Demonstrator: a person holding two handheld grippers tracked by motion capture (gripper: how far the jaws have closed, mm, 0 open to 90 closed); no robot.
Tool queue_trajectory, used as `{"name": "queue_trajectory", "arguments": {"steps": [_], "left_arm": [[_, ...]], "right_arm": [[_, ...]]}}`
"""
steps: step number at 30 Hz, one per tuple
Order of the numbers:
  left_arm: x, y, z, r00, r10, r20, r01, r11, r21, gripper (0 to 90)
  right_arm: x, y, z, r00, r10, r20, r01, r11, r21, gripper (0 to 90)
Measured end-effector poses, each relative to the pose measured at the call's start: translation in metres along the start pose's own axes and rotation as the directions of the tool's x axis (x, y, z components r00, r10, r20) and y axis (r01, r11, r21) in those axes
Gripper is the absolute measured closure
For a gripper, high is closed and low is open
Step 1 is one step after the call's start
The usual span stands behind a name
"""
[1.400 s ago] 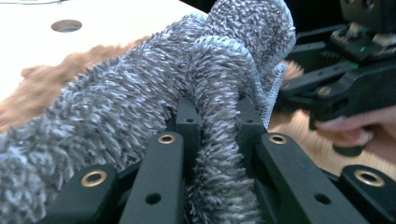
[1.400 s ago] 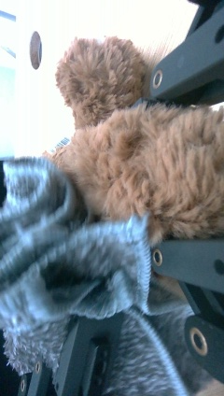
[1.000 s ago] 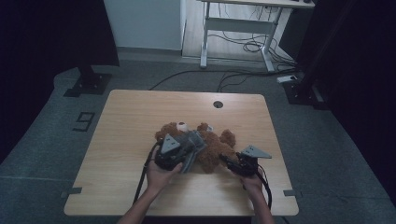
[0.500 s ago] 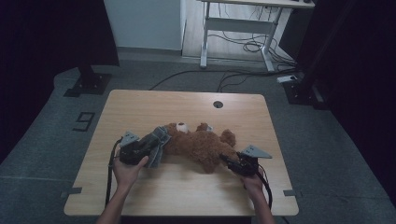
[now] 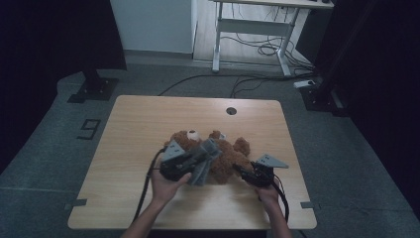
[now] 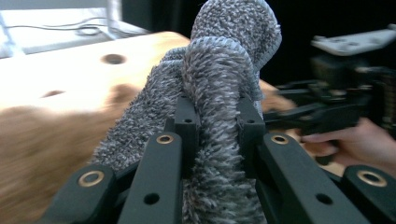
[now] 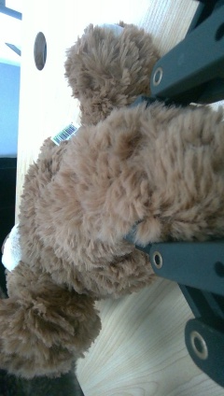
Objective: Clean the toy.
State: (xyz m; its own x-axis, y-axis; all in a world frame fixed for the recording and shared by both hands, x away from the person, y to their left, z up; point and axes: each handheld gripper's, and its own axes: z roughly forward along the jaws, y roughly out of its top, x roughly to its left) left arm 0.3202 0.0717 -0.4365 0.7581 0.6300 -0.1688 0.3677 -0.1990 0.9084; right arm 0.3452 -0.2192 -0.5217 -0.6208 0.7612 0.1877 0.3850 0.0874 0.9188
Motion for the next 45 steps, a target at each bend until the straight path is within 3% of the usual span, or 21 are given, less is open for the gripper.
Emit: {"name": "queue_trajectory", "arguments": {"steps": [3,5,8,10,20,26,28,31,35,38,41,45], "left_arm": [[-0.023,0.001,0.024,0.9982,0.042,0.042,-0.043,0.9986,0.032,75.8],[-0.03,0.0,0.04,0.997,0.056,0.053,-0.059,0.9962,0.063,75.7],[-0.024,-0.006,0.059,0.9988,0.043,0.022,-0.046,0.9917,0.12,75.6],[-0.017,-0.011,0.063,0.9996,0.026,0.006,-0.027,0.991,0.131,75.7],[-0.008,-0.024,0.045,0.998,0.043,-0.045,-0.039,0.9944,0.098,76.1],[0.005,-0.02,0.019,0.9923,0.052,-0.113,-0.047,0.9979,0.044,76.1],[0.013,-0.017,0.009,0.9901,0.036,-0.136,-0.032,0.9991,0.029,76.0],[0.031,-0.016,-0.006,0.9829,0.009,-0.184,-0.006,0.9998,0.018,75.9],[0.058,-0.023,-0.023,0.977,-0.056,-0.206,0.058,0.9983,0.006,75.8],[0.074,-0.029,-0.037,0.9683,-0.094,-0.231,0.093,0.9956,-0.017,75.7],[0.089,-0.033,-0.052,0.9521,-0.124,-0.28,0.118,0.9923,-0.037,75.7],[0.116,-0.049,-0.063,0.927,-0.174,-0.332,0.181,0.9834,-0.008,75.7]], "right_arm": [[0.0,0.0,0.0,1.0,0.0,-0.003,0.0,1.0,0.002,57.1],[0.0,0.0,0.0,1.0,0.002,-0.004,-0.002,1.0,0.002,57.1],[0.0,0.0,0.0,1.0,0.002,-0.005,-0.002,1.0,0.001,57.1],[0.0,0.0,0.0,1.0,0.0,-0.008,0.0,1.0,0.002,57.2],[0.001,0.0,0.0,0.9997,-0.017,-0.016,0.017,1.0,0.006,57.2],[0.0,0.0,-0.001,0.9995,-0.024,-0.02,0.024,1.0,0.007,57.2],[0.0,0.0,-0.001,0.9995,-0.024,-0.02,0.024,1.0,0.005,57.2],[0.0,0.0,-0.001,0.9995,-0.024,-0.018,0.024,1.0,0.009,57.2],[-0.001,-0.001,-0.002,0.9995,-0.024,-0.022,0.025,1.0,0.009,57.1],[0.0,-0.001,-0.001,0.9993,-0.028,-0.024,0.028,1.0,0.007,57.1],[0.0,-0.001,-0.002,0.9993,-0.027,-0.024,0.028,1.0,0.009,57.1],[-0.002,-0.001,-0.002,0.9994,-0.025,-0.022,0.025,1.0,0.01,57.1]]}}
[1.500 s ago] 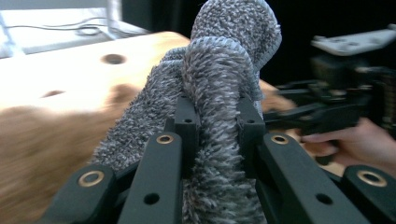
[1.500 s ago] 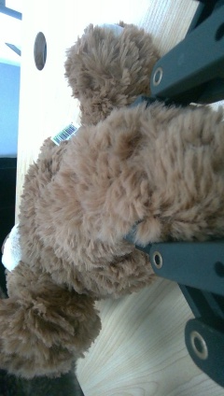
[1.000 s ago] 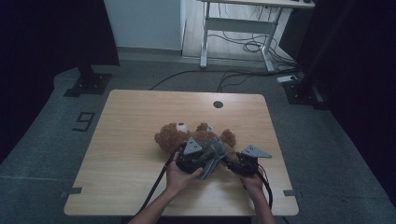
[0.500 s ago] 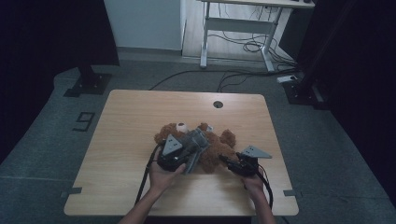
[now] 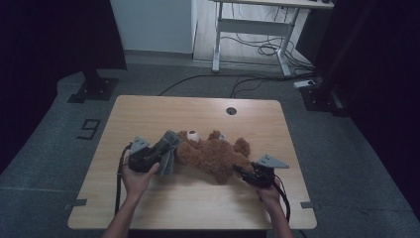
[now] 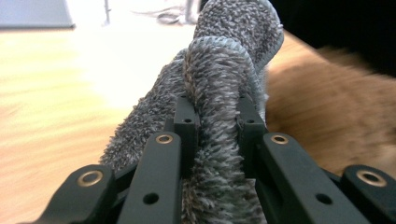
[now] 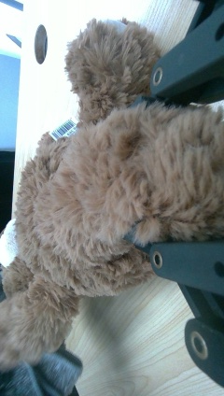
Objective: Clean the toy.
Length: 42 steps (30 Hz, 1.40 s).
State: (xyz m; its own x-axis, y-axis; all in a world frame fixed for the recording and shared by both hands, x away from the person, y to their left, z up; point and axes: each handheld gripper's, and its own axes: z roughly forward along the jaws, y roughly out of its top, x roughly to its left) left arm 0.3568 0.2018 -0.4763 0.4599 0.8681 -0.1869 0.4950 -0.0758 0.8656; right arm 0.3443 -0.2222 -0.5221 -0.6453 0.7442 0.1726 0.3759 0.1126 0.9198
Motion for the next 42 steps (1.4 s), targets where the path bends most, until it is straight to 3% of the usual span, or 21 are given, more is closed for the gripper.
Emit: {"name": "queue_trajectory", "arguments": {"steps": [4,7,10,16,20,24,27,30,33,37,42], "left_arm": [[0.026,-0.017,0.005,0.9971,-0.074,-0.018,0.075,0.9961,0.048,75.5],[0.027,-0.02,0.003,0.9966,-0.081,-0.016,0.081,0.996,0.037,75.5],[0.019,-0.012,-0.002,0.9983,-0.058,0.005,0.058,0.9983,-0.001,75.5],[-0.013,0.022,-0.002,0.9981,0.042,0.046,-0.04,0.9982,-0.044,75.3],[-0.033,0.046,0.017,0.9931,0.095,0.069,-0.093,0.9952,-0.033,75.3],[-0.045,0.063,0.038,0.9894,0.122,0.078,-0.122,0.9925,-0.013,75.1],[-0.045,0.07,0.059,0.989,0.127,0.076,-0.13,0.9906,0.041,74.7],[-0.038,0.065,0.077,0.9915,0.103,0.08,-0.113,0.9861,0.122,74.2],[-0.029,0.053,0.077,0.9927,0.059,0.106,-0.07,0.9913,0.111,75.4],[-0.025,0.037,0.066,0.9915,0.029,0.127,-0.041,0.9953,0.088,76.5],[-0.024,0.017,0.052,0.9901,0.037,0.136,-0.045,0.9976,0.053,77.1]], "right_arm": [[0.0,0.0,0.0,1.0,-0.001,-0.001,0.001,1.0,0.0,57.1],[0.0,0.0,0.0,1.0,-0.002,-0.002,0.002,1.0,0.0,57.1],[0.0,0.0,0.0,1.0,-0.003,-0.001,0.003,1.0,0.0,57.1],[0.0,0.0,0.0,1.0,-0.004,-0.002,0.004,1.0,0.001,57.1],[0.0,0.0,0.0,0.9999,-0.014,-0.002,0.014,1.0,0.0,56.9],[0.0,0.0,0.0,0.9998,-0.018,-0.006,0.018,1.0,0.003,56.9],[0.0,0.0,-0.001,0.9996,-0.025,-0.01,0.025,1.0,0.005,56.7],[-0.001,0.0,0.0,0.9994,-0.033,-0.014,0.033,0.999,0.007,56.1],[-0.001,-0.001,0.0,0.999,-0.042,-0.015,0.042,0.999,0.008,55.2],[0.0,-0.001,0.0,0.9985,-0.05,-0.023,0.05,0.999,0.012,53.6],[0.004,0.0,-0.002,0.998,-0.056,-0.028,0.057,0.998,0.027,49.7]]}}
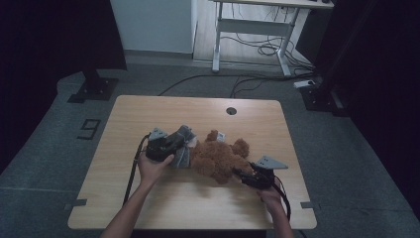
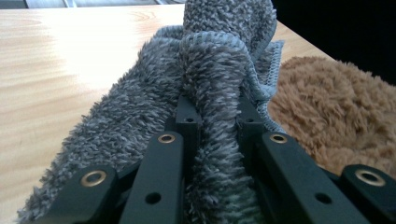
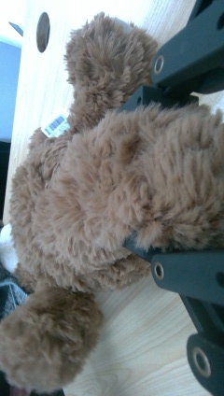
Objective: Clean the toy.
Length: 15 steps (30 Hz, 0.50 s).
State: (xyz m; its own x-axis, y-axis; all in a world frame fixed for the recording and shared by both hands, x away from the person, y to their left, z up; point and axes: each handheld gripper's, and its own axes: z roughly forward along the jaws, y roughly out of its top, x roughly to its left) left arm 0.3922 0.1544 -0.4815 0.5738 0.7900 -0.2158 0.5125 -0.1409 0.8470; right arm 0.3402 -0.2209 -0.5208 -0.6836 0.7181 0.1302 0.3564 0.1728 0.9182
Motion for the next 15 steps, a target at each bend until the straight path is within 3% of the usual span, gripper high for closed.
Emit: {"name": "queue_trajectory", "arguments": {"steps": [4,8,11,15], "left_arm": [[0.0,-0.009,-0.005,0.9991,-0.033,0.028,0.033,0.9992,-0.021,77.2],[-0.007,-0.015,-0.006,0.9989,-0.03,0.036,0.031,0.9991,-0.031,77.4],[-0.013,-0.018,-0.007,0.9993,-0.018,0.034,0.019,0.9992,-0.035,77.4],[-0.014,-0.022,-0.008,0.9988,-0.026,0.041,0.028,0.9985,-0.046,77.4]], "right_arm": [[0.002,0.002,-0.002,0.9999,-0.003,0.014,0.002,1.0,0.021,49.2],[-0.001,0.008,-0.004,0.9973,-0.032,0.067,0.029,0.999,0.046,49.7],[-0.008,0.009,-0.004,0.9971,0.003,0.077,-0.007,0.998,0.059,49.5],[-0.011,0.008,-0.004,0.9979,0.056,0.034,-0.058,0.996,0.07,43.4]]}}
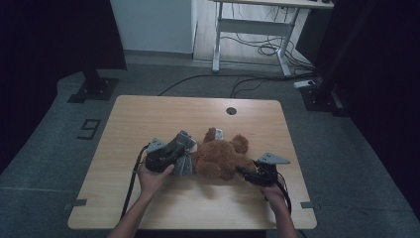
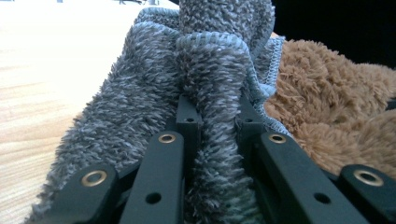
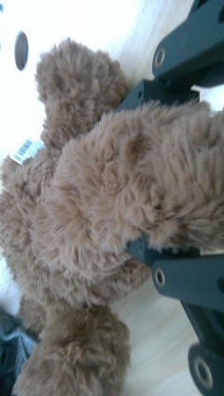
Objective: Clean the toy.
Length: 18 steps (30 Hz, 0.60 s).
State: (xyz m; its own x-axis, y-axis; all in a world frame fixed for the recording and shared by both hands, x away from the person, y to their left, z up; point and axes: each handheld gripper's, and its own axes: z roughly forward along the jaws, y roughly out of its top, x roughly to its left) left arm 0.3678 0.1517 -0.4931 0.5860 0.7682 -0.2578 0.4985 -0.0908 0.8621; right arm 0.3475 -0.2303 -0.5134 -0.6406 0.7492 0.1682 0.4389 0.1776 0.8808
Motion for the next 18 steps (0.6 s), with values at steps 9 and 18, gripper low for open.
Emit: {"name": "queue_trajectory", "arguments": {"steps": [9,18], "left_arm": [[-0.007,-0.01,-0.007,0.9999,0.01,-0.007,-0.01,0.9999,-0.013,77.5],[-0.007,-0.019,-0.014,0.9999,-0.006,0.012,0.006,0.9998,-0.017,77.5]], "right_arm": [[0.004,0.039,-0.018,0.997,0.071,0.032,-0.067,0.993,-0.094,25.6],[0.024,0.04,0.034,0.9978,0.049,0.044,-0.052,0.996,0.07,14.6]]}}
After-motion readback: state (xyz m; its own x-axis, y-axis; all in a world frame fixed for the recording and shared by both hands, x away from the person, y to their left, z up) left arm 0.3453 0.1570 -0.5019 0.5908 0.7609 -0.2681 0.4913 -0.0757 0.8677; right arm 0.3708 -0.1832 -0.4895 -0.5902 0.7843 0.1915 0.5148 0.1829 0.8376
